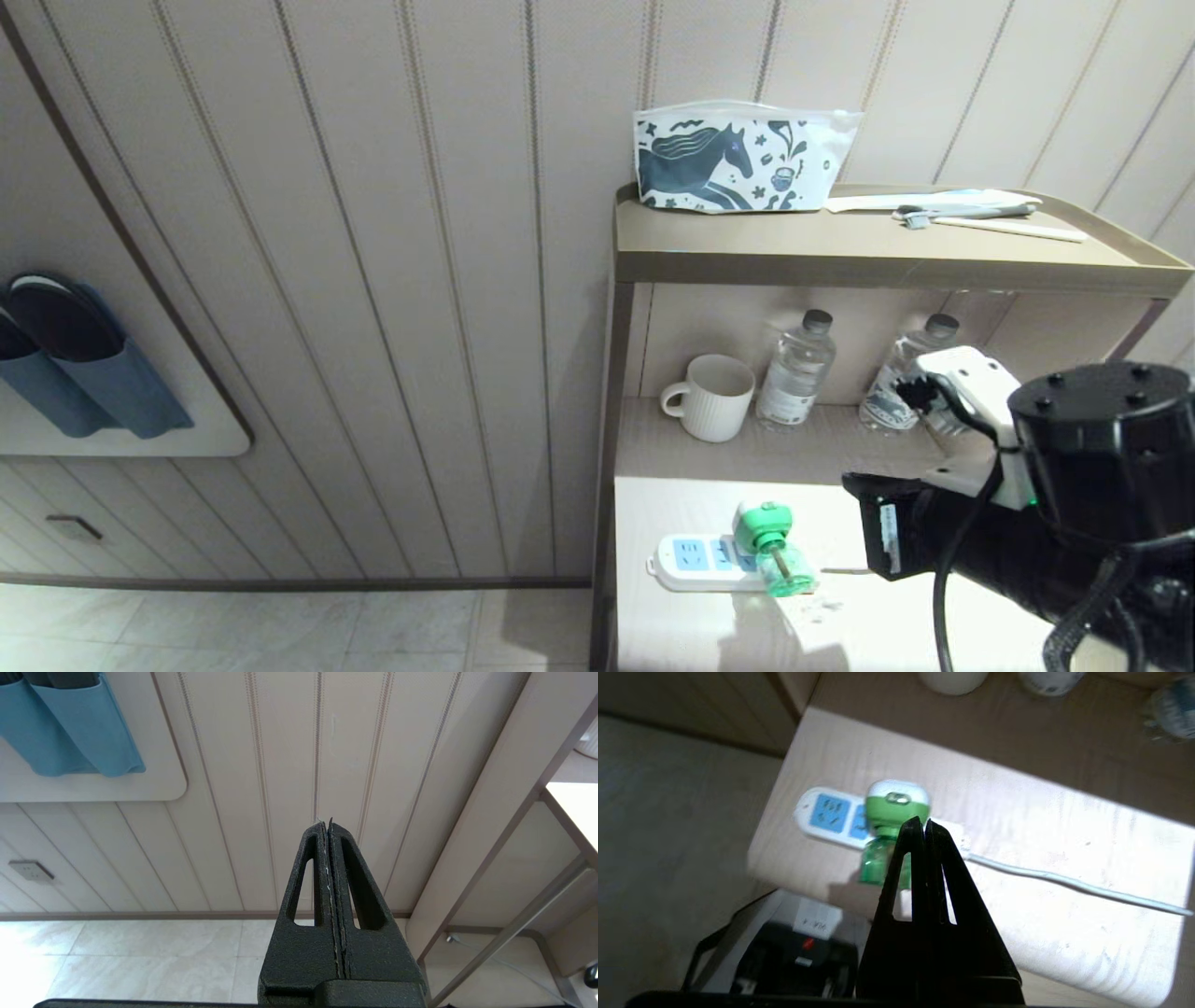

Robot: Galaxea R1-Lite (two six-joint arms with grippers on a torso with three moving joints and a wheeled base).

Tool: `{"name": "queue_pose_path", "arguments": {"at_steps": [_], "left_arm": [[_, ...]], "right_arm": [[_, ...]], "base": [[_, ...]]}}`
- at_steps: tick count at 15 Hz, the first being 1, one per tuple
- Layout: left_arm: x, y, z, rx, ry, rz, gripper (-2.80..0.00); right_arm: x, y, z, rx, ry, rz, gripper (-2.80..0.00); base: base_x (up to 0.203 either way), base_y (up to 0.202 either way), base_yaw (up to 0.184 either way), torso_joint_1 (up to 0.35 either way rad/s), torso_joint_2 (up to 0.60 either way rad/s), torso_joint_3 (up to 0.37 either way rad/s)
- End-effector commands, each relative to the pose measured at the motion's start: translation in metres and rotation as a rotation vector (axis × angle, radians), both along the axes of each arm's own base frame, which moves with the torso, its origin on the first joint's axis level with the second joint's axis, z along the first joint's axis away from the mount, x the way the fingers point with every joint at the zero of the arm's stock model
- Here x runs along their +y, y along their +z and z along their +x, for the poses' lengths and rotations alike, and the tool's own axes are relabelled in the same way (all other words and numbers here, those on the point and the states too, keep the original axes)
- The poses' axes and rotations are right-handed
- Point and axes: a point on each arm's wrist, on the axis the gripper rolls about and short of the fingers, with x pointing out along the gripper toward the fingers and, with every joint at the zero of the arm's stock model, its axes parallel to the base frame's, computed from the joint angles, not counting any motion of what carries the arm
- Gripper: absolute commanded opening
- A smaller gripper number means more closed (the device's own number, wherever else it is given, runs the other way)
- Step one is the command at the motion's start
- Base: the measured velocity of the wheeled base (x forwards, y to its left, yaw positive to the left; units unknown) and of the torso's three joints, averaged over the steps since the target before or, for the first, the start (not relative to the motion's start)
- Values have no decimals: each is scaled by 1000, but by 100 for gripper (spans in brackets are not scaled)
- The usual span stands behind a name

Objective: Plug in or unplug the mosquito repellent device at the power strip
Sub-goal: Hold the socket with your left hand and unplug it with your right hand

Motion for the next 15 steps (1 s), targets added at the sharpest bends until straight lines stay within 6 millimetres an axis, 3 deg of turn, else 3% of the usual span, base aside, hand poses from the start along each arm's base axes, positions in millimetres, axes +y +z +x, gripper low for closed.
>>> {"name": "queue_pose_path", "arguments": {"at_steps": [1,2,6,7,12,15], "left_arm": [[0,0,0,2,0,0,-280],[0,0,0,2,0,0,-280],[0,0,0,2,-1,0,-280],[0,0,0,1,1,0,-280],[0,0,0,2,1,0,-280],[0,0,0,2,1,0,-280]], "right_arm": [[1,18,-4,185,155,54,-280],[-1,25,0,239,195,96,-280],[7,6,38,383,142,65,-280],[9,3,45,412,133,53,0],[10,12,65,474,122,13,0],[8,0,83,555,130,-38,0]], "base": [[0,0,0,0,0,0],[0,0,0,0,0,0],[0,0,0,0,0,0],[0,0,0,0,0,0],[0,0,0,0,0,0],[0,0,0,0,0,0]]}}
